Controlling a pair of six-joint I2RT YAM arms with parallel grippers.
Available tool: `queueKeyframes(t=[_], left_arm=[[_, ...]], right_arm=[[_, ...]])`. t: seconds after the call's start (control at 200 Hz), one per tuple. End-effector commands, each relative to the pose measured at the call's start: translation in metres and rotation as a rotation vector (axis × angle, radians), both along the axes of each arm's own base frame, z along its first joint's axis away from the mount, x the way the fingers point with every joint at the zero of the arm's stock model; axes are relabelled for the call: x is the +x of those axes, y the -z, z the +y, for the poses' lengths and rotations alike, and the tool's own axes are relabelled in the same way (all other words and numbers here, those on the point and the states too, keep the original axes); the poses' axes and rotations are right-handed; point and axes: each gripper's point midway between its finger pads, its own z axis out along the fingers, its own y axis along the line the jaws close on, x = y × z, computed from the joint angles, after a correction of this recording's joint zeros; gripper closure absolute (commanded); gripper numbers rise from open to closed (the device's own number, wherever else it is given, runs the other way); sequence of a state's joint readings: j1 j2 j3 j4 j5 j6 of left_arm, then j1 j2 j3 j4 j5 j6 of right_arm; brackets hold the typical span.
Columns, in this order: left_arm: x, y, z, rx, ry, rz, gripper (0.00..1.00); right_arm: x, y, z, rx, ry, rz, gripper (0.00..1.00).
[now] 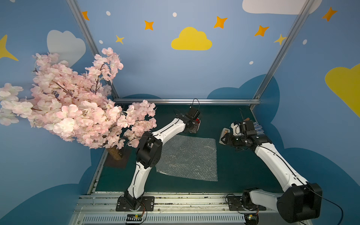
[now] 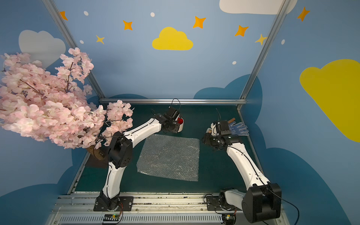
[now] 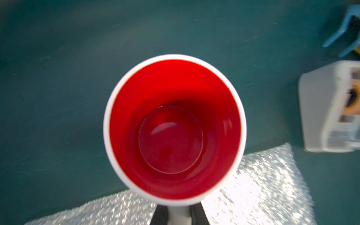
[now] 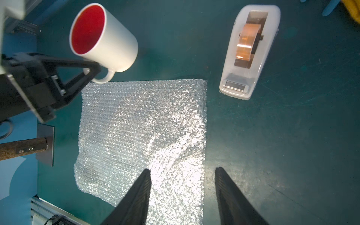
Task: Wrap mugs in bubble wrap
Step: Pick up the mug from the center of the board, then place the mug on the bubble wrap.
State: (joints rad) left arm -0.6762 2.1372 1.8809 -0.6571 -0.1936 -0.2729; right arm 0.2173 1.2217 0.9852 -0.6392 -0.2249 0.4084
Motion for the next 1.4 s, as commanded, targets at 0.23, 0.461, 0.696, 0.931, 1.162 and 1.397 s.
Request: queueKeyframes(t=[0.23,0.461,0.696,0.931,1.162,1.397], left_arm=[[-0.076,-0.037,0.009,-0.017,-0.091,-0.046,0.96],[-0.147,-0.032,0.020,-0.094,-0.132,-0.033,0.96],[-0.182,-0.011,0.029,-0.094,-0.152,-0.010,0.96],[-0.184,0.003,0.035,-0.099,-0.179,-0.012,0.96],[-0.180,0.008,0.029,-0.122,-0.186,-0.022,0.96],[-0.187,0.023,0.032,-0.094,-0.181,0.004,0.96]], right_arm=[[-0.002,0.000,-0.001,0.000,0.012,-0.014,0.47],[-0.009,0.002,0.011,0.010,-0.020,-0.065,0.43],[-0.010,0.009,0.017,0.030,-0.017,-0.072,0.42],[-0.010,0.013,0.019,0.030,-0.026,-0.068,0.42],[-0.008,0.014,0.019,0.021,-0.027,-0.062,0.42],[-0.007,0.017,0.019,0.015,-0.027,-0.054,0.42]])
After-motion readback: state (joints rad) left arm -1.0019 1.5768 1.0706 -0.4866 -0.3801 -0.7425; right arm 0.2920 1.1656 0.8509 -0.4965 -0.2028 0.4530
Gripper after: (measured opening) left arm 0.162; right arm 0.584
